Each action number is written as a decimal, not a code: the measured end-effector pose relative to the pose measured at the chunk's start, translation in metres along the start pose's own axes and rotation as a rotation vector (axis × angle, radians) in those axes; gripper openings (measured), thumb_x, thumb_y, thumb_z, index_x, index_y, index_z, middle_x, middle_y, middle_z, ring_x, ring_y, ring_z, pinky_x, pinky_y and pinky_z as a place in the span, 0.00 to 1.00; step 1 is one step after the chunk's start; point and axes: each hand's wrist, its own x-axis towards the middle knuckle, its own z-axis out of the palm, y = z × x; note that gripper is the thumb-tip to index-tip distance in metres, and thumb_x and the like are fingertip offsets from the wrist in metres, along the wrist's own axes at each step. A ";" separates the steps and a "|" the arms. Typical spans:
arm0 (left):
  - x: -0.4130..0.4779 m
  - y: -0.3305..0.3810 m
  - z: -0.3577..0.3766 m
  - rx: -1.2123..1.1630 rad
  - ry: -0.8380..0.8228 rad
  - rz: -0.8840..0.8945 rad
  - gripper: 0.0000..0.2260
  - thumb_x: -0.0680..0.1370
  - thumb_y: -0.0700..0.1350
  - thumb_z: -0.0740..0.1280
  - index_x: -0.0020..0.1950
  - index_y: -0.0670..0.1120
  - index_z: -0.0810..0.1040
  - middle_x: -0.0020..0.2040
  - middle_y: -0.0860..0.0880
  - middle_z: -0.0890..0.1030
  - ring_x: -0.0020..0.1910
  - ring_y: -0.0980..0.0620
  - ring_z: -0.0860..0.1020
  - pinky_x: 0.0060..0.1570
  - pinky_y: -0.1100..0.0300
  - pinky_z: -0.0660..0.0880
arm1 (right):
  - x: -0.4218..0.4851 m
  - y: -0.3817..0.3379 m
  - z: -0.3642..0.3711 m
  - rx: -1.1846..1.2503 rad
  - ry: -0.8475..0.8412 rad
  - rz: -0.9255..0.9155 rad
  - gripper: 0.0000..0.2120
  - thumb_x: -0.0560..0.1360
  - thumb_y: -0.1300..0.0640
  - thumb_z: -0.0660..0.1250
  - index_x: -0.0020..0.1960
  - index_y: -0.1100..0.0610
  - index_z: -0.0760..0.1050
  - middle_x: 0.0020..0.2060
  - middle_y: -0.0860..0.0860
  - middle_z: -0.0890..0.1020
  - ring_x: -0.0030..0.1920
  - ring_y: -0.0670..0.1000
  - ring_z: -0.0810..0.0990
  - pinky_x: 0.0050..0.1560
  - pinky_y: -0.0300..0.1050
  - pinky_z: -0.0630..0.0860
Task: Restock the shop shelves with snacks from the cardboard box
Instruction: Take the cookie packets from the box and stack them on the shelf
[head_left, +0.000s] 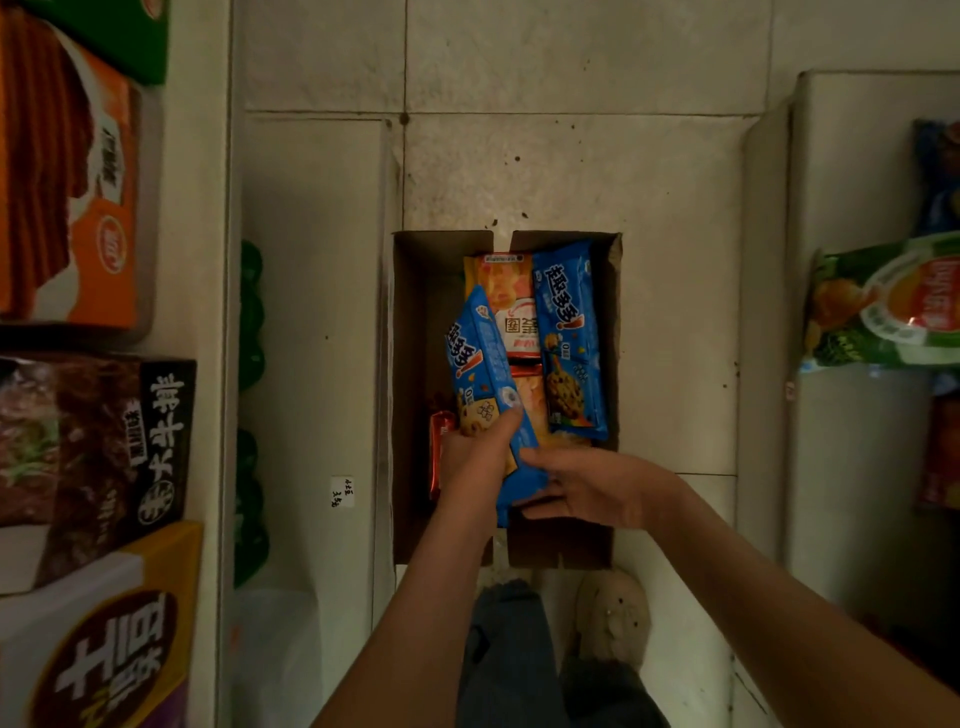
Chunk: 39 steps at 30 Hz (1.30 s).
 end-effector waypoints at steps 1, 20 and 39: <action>0.002 -0.001 -0.001 0.000 0.021 0.023 0.22 0.70 0.50 0.74 0.59 0.45 0.71 0.50 0.47 0.80 0.49 0.47 0.80 0.49 0.51 0.80 | 0.000 -0.004 0.003 -0.118 0.076 -0.020 0.22 0.71 0.48 0.69 0.62 0.56 0.73 0.56 0.55 0.81 0.58 0.53 0.79 0.63 0.52 0.73; 0.009 -0.016 -0.009 0.569 0.338 0.372 0.35 0.68 0.56 0.74 0.66 0.45 0.60 0.58 0.46 0.73 0.54 0.48 0.77 0.45 0.54 0.78 | 0.070 -0.024 -0.013 -1.236 1.289 -0.201 0.28 0.78 0.54 0.59 0.73 0.65 0.56 0.64 0.60 0.69 0.63 0.59 0.67 0.59 0.52 0.64; -0.039 0.017 0.015 0.486 0.373 0.394 0.35 0.67 0.60 0.73 0.65 0.47 0.61 0.56 0.48 0.74 0.51 0.49 0.78 0.42 0.53 0.79 | 0.006 -0.041 -0.008 -0.582 0.998 -0.507 0.13 0.77 0.63 0.60 0.61 0.62 0.65 0.56 0.59 0.75 0.54 0.58 0.76 0.45 0.45 0.72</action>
